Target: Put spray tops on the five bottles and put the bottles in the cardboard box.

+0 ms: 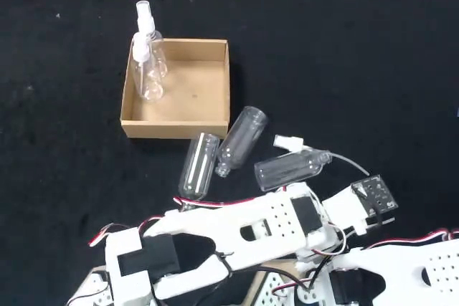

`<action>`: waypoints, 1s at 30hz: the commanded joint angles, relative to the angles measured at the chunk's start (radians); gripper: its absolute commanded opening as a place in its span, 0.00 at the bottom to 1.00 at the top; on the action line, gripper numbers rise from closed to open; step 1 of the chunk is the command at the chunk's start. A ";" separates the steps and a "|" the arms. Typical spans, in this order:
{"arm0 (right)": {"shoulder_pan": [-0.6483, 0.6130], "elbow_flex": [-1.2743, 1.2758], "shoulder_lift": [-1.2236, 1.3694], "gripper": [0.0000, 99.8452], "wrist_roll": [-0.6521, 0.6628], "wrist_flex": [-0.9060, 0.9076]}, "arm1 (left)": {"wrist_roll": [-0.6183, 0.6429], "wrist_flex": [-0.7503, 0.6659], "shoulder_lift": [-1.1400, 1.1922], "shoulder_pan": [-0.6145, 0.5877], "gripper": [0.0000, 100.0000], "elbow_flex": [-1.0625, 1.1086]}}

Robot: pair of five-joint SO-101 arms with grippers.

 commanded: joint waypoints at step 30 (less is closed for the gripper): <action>0.078 -0.008 0.059 0.27 0.124 0.020 | 0.006 -0.077 -0.066 -0.059 0.27 -0.053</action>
